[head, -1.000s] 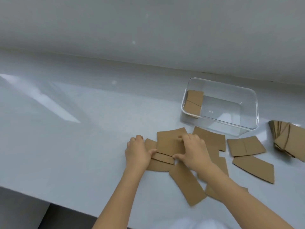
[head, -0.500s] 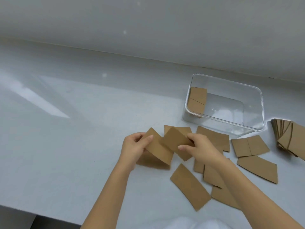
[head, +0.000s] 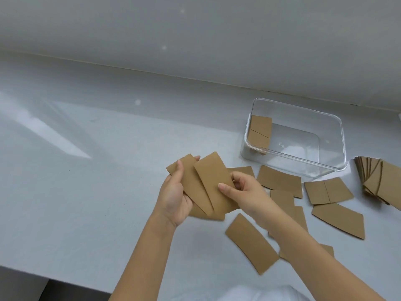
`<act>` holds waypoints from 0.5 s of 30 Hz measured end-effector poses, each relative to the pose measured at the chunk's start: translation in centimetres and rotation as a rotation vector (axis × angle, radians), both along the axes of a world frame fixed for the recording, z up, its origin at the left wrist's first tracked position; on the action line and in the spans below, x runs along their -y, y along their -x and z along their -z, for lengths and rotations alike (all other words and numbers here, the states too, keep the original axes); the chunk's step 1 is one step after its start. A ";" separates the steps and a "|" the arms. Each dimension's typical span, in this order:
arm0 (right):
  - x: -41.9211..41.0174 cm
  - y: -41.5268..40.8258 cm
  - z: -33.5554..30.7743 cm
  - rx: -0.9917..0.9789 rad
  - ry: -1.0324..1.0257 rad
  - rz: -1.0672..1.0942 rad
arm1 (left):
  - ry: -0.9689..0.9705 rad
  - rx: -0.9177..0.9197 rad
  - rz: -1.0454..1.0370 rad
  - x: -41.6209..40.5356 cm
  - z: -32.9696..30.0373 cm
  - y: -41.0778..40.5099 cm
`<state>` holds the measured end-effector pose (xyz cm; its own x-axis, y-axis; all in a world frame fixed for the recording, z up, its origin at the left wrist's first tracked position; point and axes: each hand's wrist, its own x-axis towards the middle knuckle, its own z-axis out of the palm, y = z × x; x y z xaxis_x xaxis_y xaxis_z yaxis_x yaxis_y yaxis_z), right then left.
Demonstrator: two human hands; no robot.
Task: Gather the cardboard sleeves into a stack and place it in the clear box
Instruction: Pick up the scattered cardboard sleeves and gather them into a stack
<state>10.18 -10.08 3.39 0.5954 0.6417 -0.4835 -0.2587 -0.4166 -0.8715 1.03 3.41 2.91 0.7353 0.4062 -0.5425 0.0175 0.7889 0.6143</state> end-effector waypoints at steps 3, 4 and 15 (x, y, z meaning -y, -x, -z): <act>0.1 0.2 -0.3 -0.075 -0.060 0.153 | 0.060 -0.036 -0.067 -0.7 0.3 0.5; 0.2 0.2 -0.4 -0.067 -0.057 0.187 | 0.070 -0.066 -0.082 -1.0 0.6 0.7; 0.3 -0.1 -1.0 -0.055 -0.130 0.227 | -0.207 -0.174 0.106 -0.3 1.0 1.0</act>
<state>10.27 -10.40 4.43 0.7063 0.5536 -0.4413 -0.3815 -0.2276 -0.8959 0.01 3.73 1.95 0.6828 0.4476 -0.5774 0.2120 0.6349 0.7429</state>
